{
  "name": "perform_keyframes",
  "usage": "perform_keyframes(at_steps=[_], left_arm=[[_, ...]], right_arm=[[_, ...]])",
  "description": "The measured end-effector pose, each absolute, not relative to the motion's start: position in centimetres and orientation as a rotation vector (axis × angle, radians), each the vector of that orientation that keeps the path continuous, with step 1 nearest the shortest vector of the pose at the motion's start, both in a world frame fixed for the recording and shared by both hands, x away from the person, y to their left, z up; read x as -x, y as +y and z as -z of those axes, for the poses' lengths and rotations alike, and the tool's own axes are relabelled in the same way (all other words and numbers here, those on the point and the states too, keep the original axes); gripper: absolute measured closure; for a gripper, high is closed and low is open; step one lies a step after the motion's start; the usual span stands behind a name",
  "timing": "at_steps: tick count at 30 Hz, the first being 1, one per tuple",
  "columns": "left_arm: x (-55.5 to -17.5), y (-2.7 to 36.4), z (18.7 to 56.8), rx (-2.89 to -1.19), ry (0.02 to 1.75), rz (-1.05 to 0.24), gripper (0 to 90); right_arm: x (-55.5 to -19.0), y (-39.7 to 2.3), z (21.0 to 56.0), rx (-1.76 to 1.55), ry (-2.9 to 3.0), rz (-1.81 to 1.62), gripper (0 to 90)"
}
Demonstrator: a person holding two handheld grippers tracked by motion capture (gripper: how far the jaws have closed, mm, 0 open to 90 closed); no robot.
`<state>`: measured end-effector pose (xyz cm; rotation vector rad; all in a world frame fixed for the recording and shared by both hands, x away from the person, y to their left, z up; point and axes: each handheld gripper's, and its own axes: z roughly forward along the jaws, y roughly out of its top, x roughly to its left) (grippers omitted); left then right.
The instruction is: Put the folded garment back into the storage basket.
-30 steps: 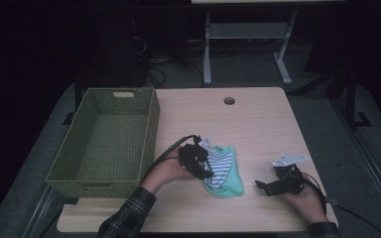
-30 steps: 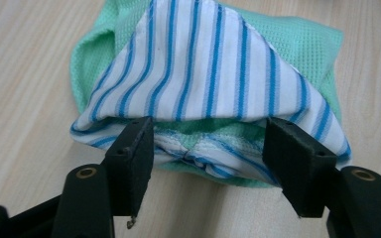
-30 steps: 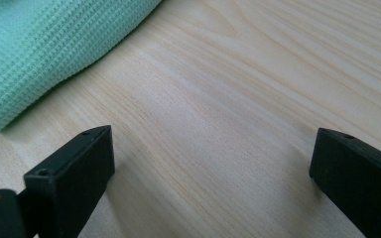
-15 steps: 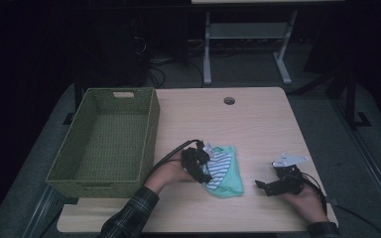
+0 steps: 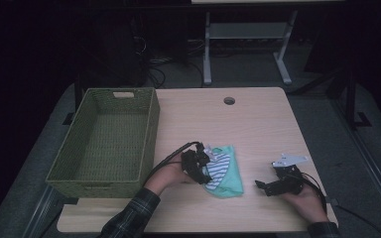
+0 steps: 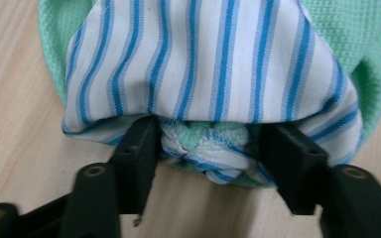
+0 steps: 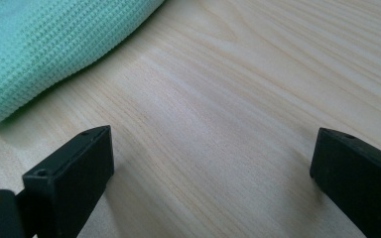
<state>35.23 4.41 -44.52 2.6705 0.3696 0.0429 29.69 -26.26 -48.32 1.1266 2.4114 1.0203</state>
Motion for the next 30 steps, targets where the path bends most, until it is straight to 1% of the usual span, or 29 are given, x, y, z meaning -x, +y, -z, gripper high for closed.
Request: perform_keyframes(at_steps=[3, 6, 7, 10, 16, 26, 30], left_arm=[[-35.0, 4.3, 44.3, -2.683, 0.383, -0.036, 52.6], [-34.9, 4.1, 44.2, -2.694, 0.414, -0.023, 65.7], [-34.9, 4.0, 44.1, -2.703, 0.417, -0.024, 68.5], [-34.9, 3.9, 44.1, -2.705, 0.434, -0.017, 72.4], [-35.3, 4.3, 44.0, -2.656, 0.482, -0.011, 75.1], [-35.5, 5.0, 41.6, -2.572, 0.532, 0.027, 75.2], [-35.4, 5.2, 40.6, -2.549, 0.542, 0.013, 75.2]], right_arm=[[-29.7, -26.2, 48.3, -1.13, 2.412, -1.02, 3.0], [-29.7, -26.3, 48.3, -1.126, 2.412, -1.019, 3.0], [-29.7, -26.2, 48.3, -1.126, 2.412, -1.019, 2.9], [-29.7, -26.2, 48.3, -1.127, 2.412, -1.019, 2.9], [-29.7, -26.3, 48.3, -1.126, 2.412, -1.019, 2.9], [-29.7, -26.3, 48.3, -1.125, 2.413, -1.02, 2.9], [-29.7, -26.3, 48.3, -1.126, 2.412, -1.019, 2.9]])
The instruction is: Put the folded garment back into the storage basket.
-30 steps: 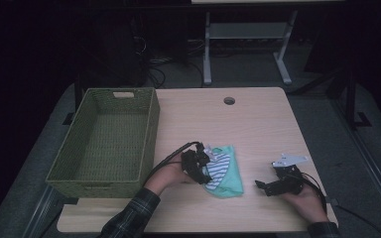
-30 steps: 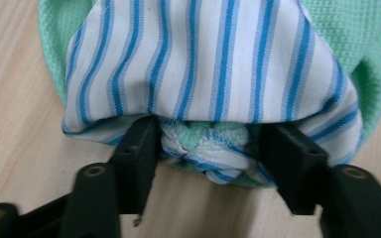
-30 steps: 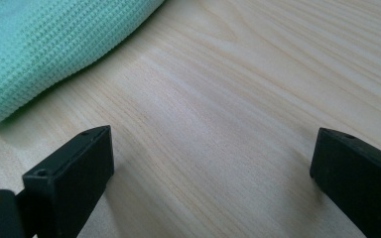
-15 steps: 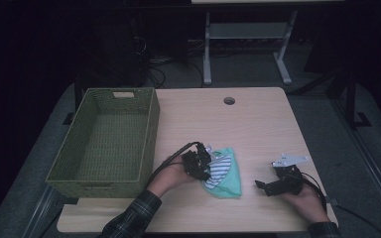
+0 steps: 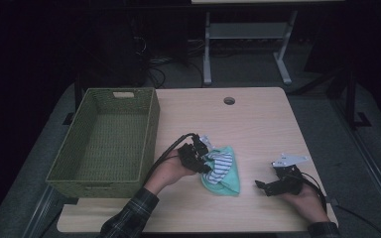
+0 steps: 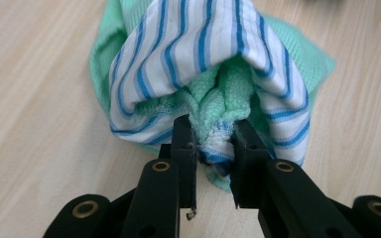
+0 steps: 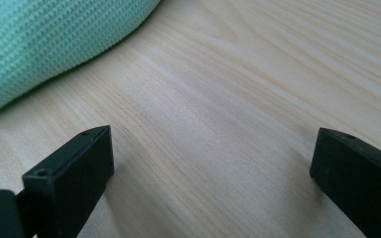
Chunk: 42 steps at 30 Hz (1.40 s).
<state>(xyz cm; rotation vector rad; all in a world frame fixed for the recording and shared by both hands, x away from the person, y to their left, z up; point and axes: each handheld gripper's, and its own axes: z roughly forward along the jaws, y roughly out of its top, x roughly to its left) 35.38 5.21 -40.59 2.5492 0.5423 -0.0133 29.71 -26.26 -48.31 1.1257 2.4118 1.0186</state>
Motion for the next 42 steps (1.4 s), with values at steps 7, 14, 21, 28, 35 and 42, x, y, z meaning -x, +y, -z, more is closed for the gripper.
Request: perform_keyframes(at_steps=[7, 14, 21, 28, 35, 42], left_arm=[[-35.8, 5.7, 38.5, -2.541, 0.539, -0.025, 75.2], [-36.1, 6.1, 36.2, -2.518, 0.534, -0.046, 75.2], [-36.4, 6.8, 34.4, -2.498, 0.542, -0.033, 75.1], [-36.8, 8.1, 32.2, -2.466, 0.535, -0.042, 75.1], [-37.0, 9.8, 30.6, -2.445, 0.544, -0.059, 75.1], [-37.0, 11.5, 29.3, -2.432, 0.562, -0.083, 75.0]], right_arm=[[-29.7, -26.2, 48.3, -1.132, 2.413, -1.018, 2.9], [-29.7, -26.2, 48.3, -1.133, 2.413, -1.019, 2.9], [-29.7, -26.2, 48.3, -1.132, 2.413, -1.019, 2.9], [-29.7, -26.2, 48.3, -1.133, 2.413, -1.02, 2.9], [-29.7, -26.2, 48.3, -1.133, 2.413, -1.019, 2.9], [-29.7, -26.2, 48.3, -1.133, 2.413, -1.019, 2.9]])
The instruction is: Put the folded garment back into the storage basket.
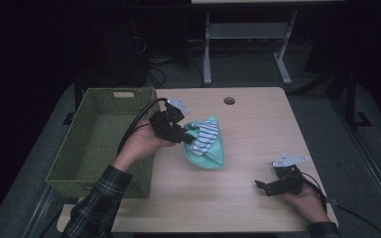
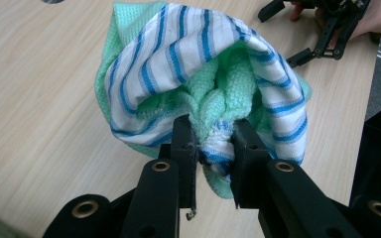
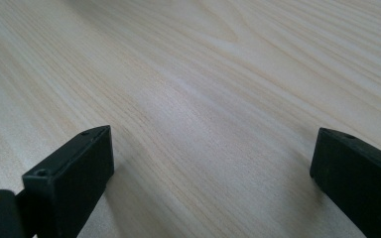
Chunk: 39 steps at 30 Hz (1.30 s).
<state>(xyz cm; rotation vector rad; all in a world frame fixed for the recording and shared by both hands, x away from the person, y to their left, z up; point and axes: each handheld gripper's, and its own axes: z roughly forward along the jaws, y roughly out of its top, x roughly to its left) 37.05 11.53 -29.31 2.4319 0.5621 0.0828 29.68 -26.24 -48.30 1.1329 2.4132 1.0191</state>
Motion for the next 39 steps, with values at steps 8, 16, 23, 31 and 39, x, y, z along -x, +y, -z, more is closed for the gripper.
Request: perform_keyframes(at_steps=[8, 16, 23, 31, 39], left_arm=[[-37.0, 14.1, 27.8, -2.406, 0.606, -0.12, 75.0], [-36.9, 16.4, 26.8, -2.378, 0.658, -0.155, 75.0], [-36.6, 18.9, 25.7, -2.345, 0.707, -0.203, 75.0], [-36.3, 21.8, 24.8, -2.303, 0.763, -0.236, 75.0], [-36.0, 24.3, 24.6, -2.272, 0.826, -0.259, 74.9]], right_arm=[[-29.7, -26.2, 48.3, -1.133, 2.413, -1.019, 2.9], [-29.7, -26.2, 48.3, -1.132, 2.413, -1.02, 2.9], [-29.7, -26.2, 48.3, -1.132, 2.413, -1.02, 2.9], [-29.7, -26.2, 48.3, -1.133, 2.413, -1.019, 3.0], [-29.7, -26.2, 48.3, -1.137, 2.41, -1.018, 3.0]])
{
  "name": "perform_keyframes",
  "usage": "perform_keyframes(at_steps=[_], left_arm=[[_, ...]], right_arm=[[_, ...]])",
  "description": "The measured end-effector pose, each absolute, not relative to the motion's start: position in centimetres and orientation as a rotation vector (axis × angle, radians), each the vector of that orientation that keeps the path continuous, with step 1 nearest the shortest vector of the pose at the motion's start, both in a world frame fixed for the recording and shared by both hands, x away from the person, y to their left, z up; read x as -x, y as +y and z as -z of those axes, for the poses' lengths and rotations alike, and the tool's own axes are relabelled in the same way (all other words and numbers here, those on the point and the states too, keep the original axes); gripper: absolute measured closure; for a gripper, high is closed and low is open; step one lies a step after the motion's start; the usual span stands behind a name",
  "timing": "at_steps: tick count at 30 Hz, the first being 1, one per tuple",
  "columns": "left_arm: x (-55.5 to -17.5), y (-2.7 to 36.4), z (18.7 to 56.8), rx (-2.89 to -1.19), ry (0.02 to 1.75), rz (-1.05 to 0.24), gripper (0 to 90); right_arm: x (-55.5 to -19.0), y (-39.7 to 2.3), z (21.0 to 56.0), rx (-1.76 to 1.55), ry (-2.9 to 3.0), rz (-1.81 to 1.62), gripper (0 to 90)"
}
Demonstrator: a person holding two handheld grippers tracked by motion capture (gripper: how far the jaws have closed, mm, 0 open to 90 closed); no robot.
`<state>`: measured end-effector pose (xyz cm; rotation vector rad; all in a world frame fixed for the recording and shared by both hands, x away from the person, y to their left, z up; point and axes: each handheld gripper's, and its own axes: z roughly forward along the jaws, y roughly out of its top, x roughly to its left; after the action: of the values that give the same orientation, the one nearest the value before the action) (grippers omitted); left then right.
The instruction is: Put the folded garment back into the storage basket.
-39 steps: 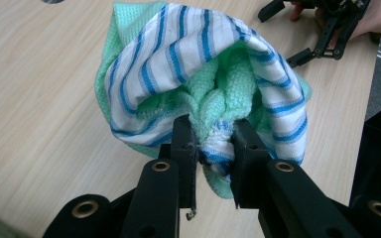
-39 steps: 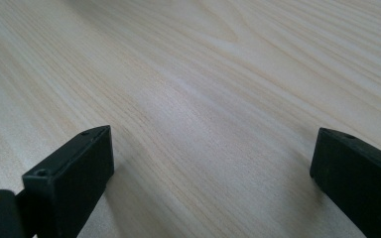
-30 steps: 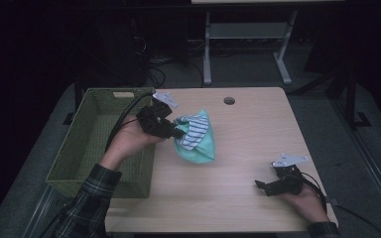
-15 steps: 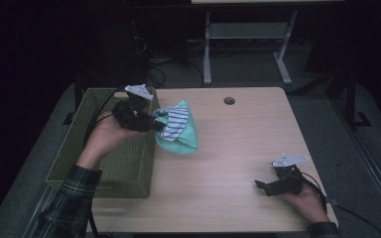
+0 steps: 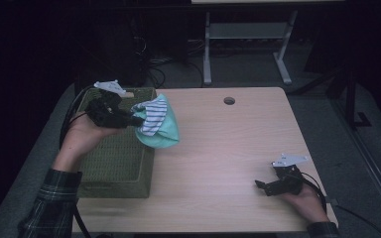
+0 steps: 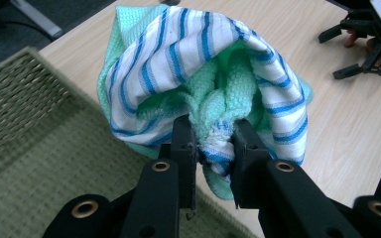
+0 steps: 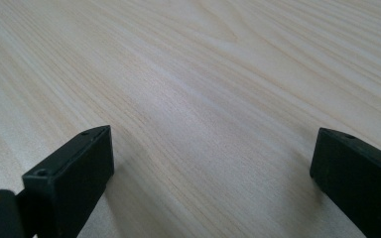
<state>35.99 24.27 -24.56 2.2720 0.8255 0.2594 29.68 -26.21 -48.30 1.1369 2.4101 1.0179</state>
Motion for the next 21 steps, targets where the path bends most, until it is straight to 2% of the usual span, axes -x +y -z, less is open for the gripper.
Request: perform_keyframes(at_steps=[21], left_arm=[[-35.4, 30.1, 25.8, -2.194, 1.007, -0.314, 74.8]], right_arm=[[-29.7, -26.2, 48.3, -1.138, 2.41, -1.018, 3.0]])
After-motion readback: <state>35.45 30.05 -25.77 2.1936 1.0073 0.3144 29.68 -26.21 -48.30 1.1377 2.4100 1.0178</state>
